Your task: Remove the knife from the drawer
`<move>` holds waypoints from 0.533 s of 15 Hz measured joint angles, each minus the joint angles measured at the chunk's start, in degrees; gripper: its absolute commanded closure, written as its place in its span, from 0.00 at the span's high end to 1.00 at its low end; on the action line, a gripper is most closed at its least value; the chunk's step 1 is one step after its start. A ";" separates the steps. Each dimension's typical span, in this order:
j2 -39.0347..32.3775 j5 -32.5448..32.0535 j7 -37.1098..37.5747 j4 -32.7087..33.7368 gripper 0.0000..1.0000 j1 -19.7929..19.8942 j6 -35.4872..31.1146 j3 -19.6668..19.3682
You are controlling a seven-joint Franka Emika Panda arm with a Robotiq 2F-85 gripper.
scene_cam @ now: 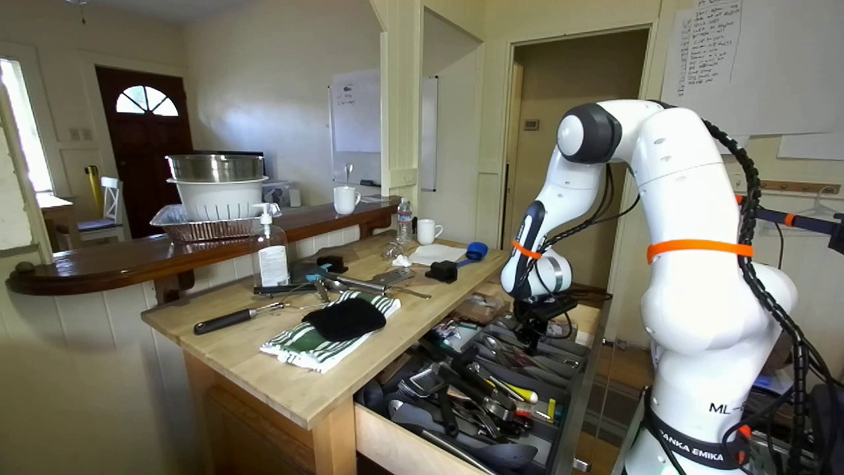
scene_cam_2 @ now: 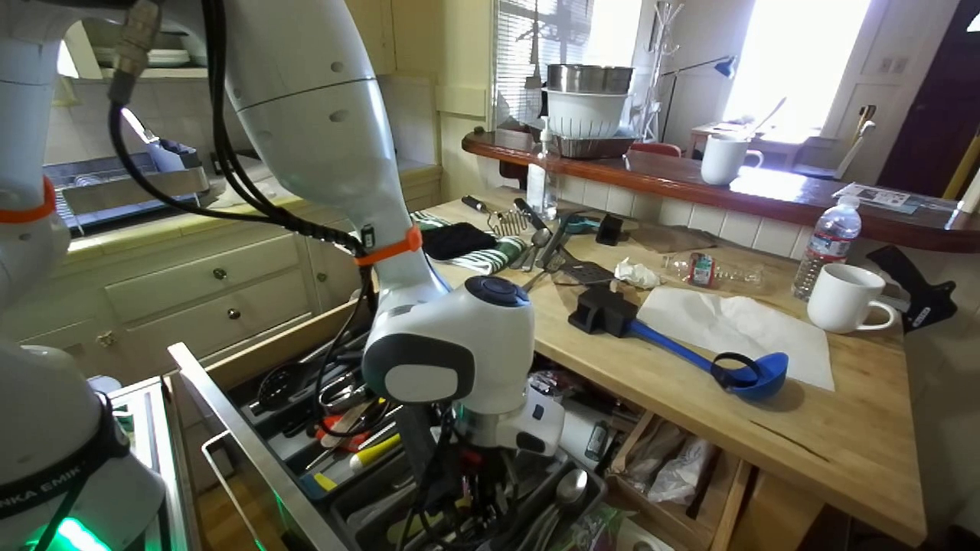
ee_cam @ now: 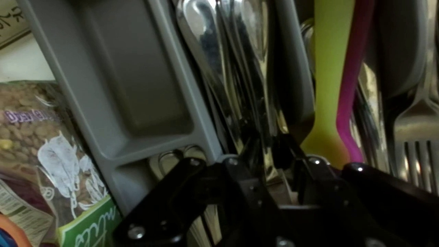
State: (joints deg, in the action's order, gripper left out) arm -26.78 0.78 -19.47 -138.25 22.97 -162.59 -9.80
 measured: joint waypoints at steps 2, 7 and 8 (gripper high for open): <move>-0.04 -0.86 -0.01 0.05 0.20 -0.13 0.00 -0.22; -0.54 -2.46 0.52 0.20 0.31 -1.55 0.00 -1.17; -0.83 -2.68 0.73 0.31 0.31 -1.99 0.00 -1.38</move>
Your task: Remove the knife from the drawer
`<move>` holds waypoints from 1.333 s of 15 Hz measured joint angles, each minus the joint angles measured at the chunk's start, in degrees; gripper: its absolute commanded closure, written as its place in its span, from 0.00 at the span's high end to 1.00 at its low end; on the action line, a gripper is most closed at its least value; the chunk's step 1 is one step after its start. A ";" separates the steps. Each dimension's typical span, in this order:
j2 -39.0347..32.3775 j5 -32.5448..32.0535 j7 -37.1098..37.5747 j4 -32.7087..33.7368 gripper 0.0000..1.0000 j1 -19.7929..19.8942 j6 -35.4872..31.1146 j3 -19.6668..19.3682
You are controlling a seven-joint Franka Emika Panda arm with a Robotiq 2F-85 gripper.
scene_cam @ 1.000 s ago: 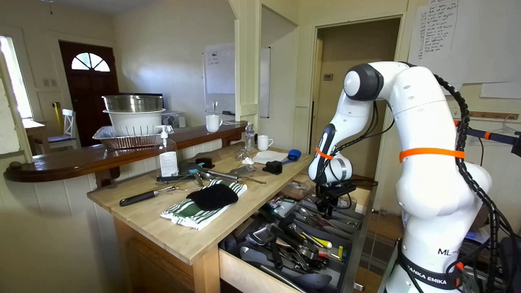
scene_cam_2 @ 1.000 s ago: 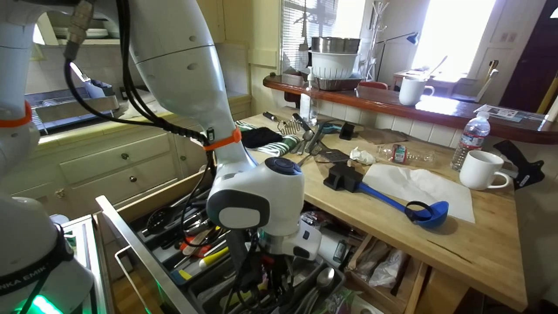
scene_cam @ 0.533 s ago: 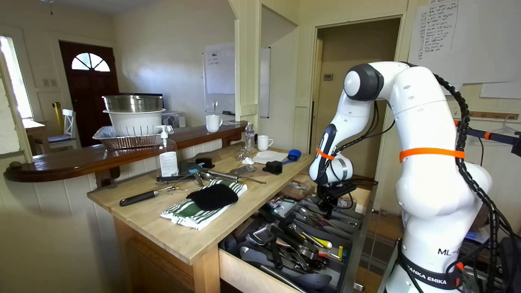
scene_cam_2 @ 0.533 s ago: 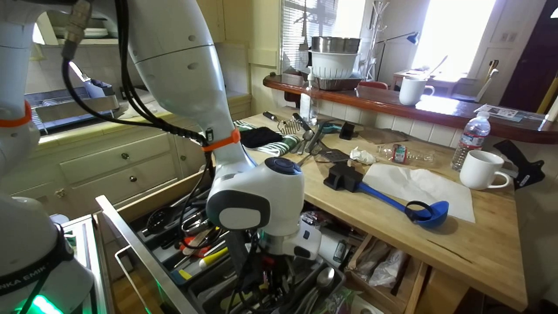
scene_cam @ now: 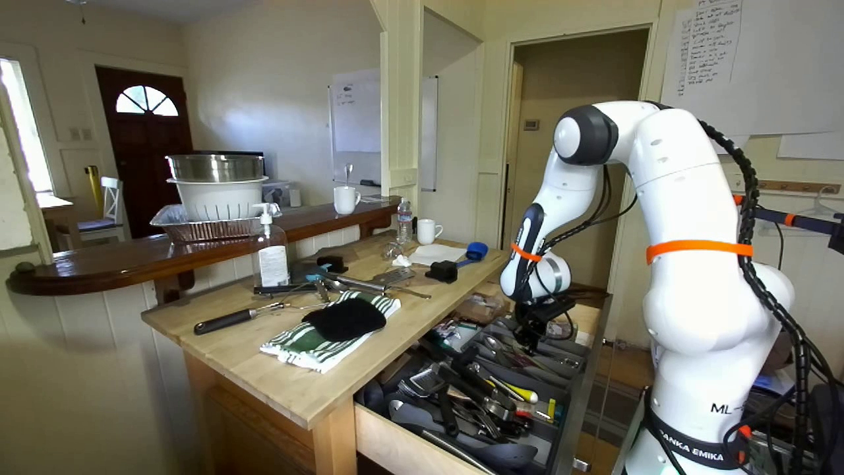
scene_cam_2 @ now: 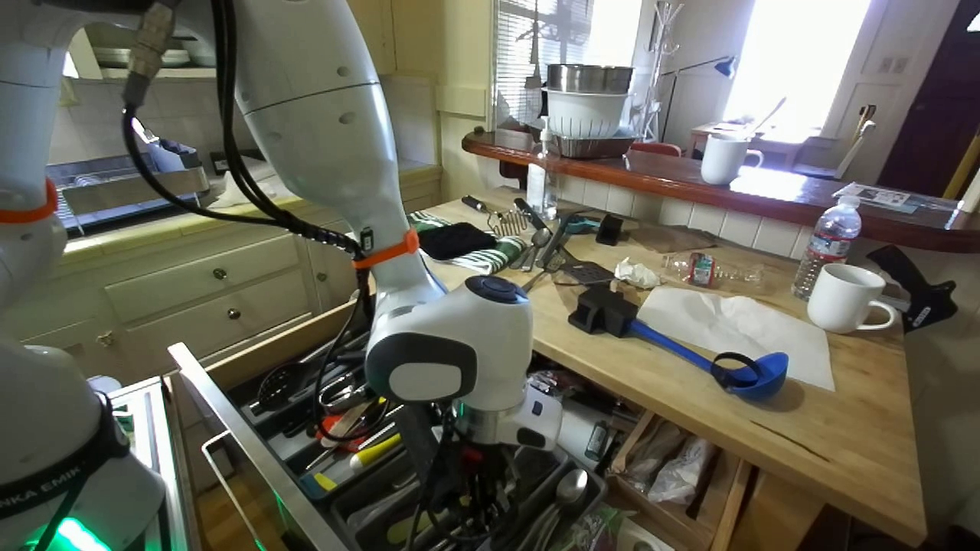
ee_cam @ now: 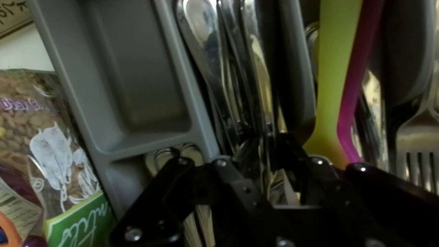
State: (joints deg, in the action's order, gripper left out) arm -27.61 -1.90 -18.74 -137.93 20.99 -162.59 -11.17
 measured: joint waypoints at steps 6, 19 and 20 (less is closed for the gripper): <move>-0.89 -2.43 2.11 0.69 0.05 -3.20 0.56 -1.85; 0.04 -6.14 3.39 -2.24 0.00 -6.39 -0.45 -4.22; 1.13 -6.14 3.39 -3.46 0.00 -6.32 -0.81 -4.22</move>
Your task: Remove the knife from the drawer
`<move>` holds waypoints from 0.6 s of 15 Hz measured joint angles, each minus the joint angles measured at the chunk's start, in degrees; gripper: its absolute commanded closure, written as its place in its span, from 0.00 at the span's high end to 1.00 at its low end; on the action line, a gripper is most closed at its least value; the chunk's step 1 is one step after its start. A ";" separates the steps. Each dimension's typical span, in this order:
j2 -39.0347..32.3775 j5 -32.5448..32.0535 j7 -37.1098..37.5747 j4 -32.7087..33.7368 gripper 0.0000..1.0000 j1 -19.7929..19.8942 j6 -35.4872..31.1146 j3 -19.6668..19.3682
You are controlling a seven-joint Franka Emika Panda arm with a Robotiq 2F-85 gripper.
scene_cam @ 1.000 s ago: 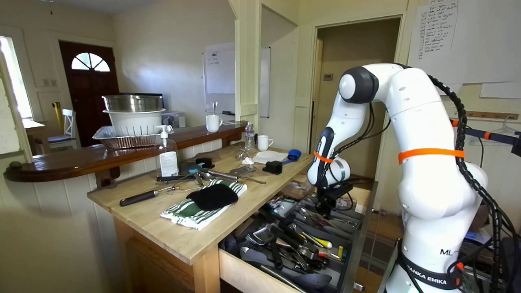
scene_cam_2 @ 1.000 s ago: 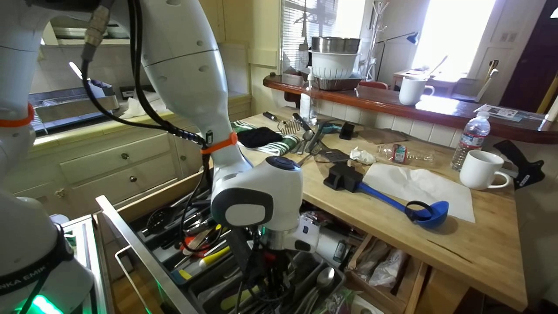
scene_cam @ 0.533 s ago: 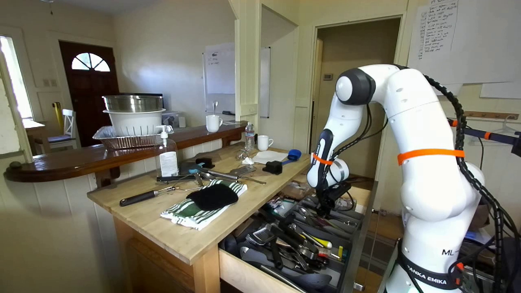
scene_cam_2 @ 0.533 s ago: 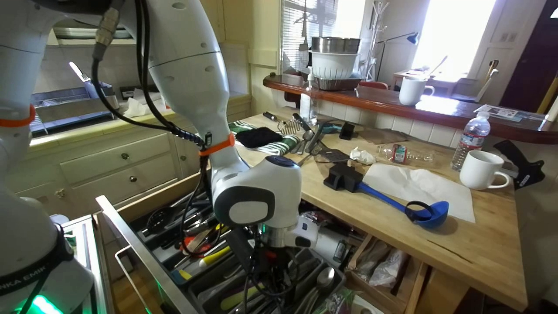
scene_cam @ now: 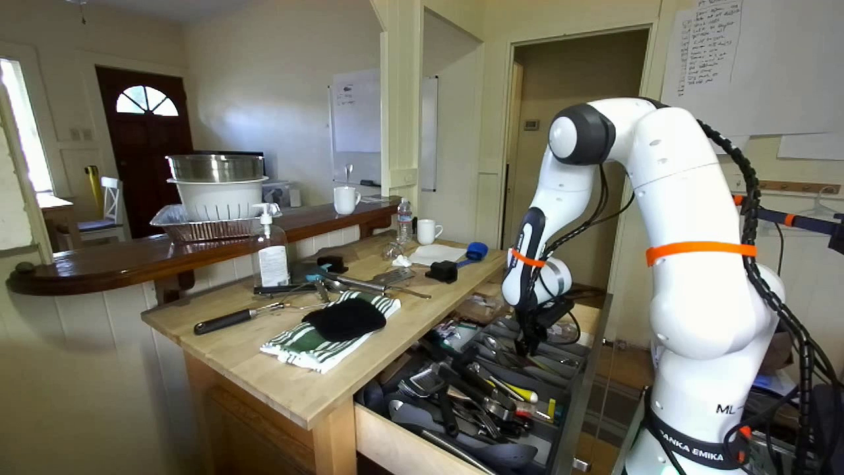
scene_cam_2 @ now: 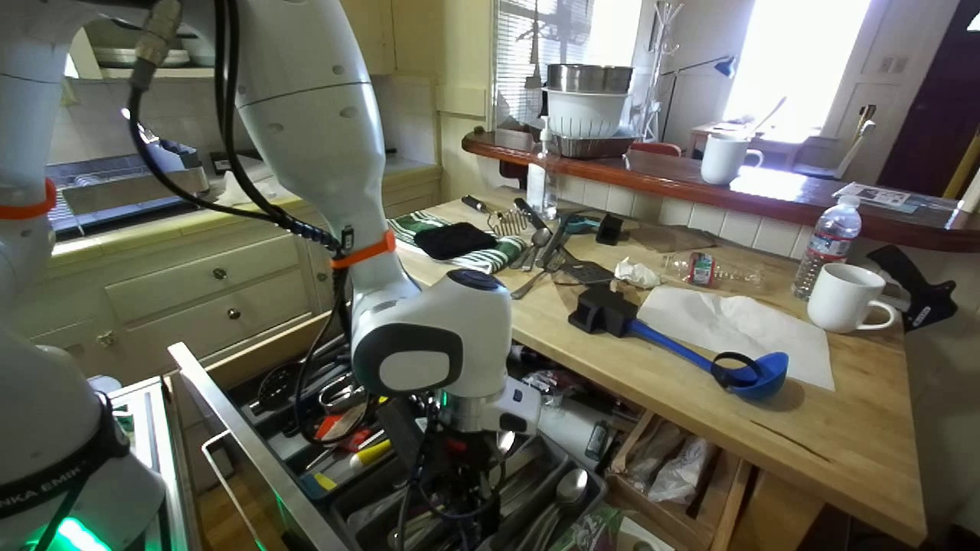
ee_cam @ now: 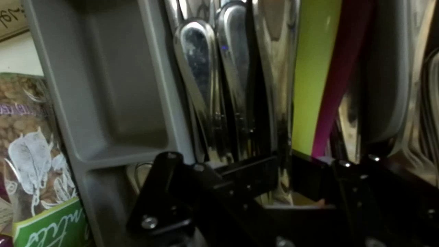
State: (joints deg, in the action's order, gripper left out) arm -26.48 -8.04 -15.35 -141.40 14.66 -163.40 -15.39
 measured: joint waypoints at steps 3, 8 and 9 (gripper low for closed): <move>3.35 0.00 -0.01 -3.64 0.00 0.13 -1.00 0.00; 9.03 0.00 -1.14 -8.90 0.00 1.31 -1.61 0.30; 10.35 0.00 -1.62 -9.78 0.00 1.72 -1.61 0.27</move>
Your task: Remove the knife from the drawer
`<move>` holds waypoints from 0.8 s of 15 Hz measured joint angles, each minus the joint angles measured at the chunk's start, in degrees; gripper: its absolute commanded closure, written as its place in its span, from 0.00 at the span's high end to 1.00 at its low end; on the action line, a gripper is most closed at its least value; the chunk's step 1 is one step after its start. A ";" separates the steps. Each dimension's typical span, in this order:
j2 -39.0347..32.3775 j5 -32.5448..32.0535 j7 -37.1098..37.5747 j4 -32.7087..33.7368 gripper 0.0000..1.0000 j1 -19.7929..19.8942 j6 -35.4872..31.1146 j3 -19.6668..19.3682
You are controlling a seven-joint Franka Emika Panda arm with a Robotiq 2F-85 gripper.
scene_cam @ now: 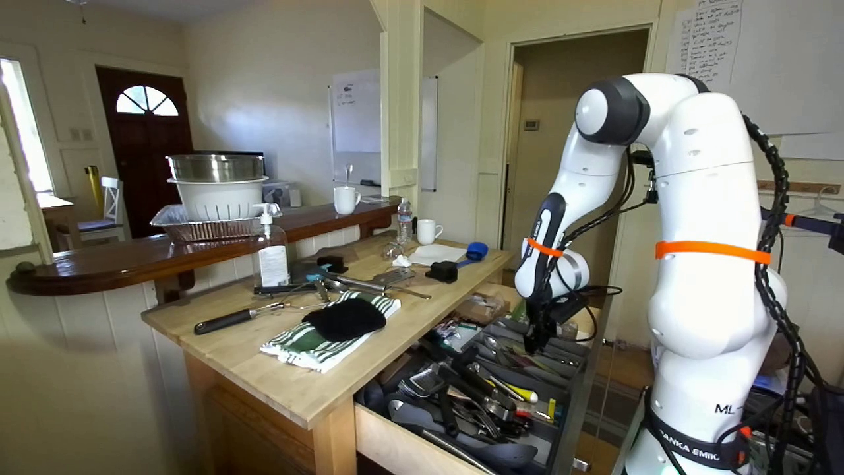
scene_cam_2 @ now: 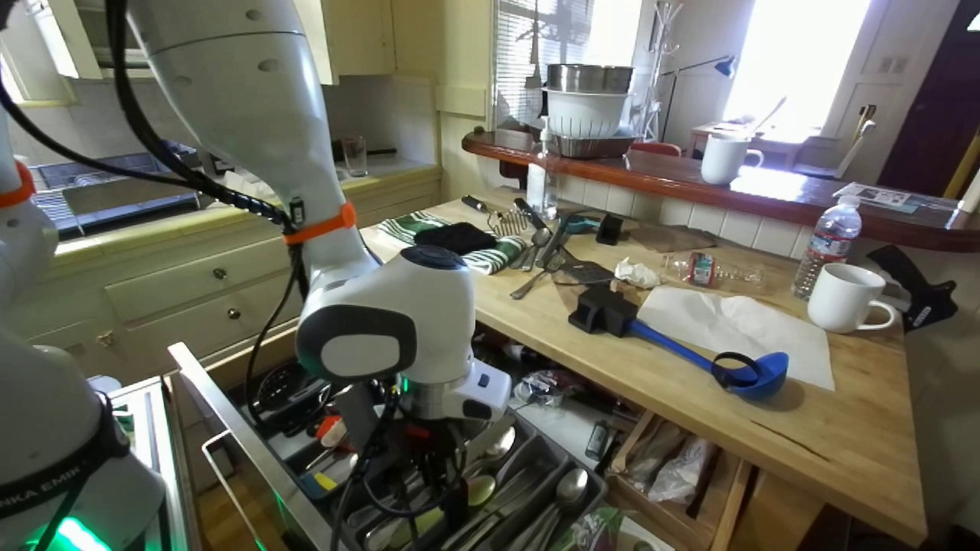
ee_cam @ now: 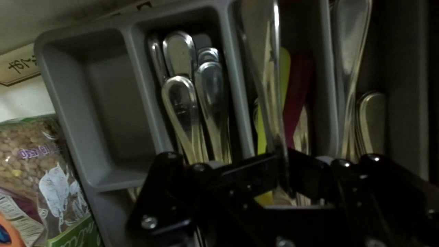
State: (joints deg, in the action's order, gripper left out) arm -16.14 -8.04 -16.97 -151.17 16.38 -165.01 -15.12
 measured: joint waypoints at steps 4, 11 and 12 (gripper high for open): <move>6.45 -0.03 -1.48 -2.83 0.00 1.13 0.33 -1.15; 20.45 -2.80 -3.39 -3.59 0.00 1.30 13.70 -1.88; 22.61 -4.18 -3.39 -3.18 0.00 1.29 16.00 -1.69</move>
State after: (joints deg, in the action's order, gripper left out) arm 6.47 -12.22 -20.36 -154.35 17.67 -149.01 -16.80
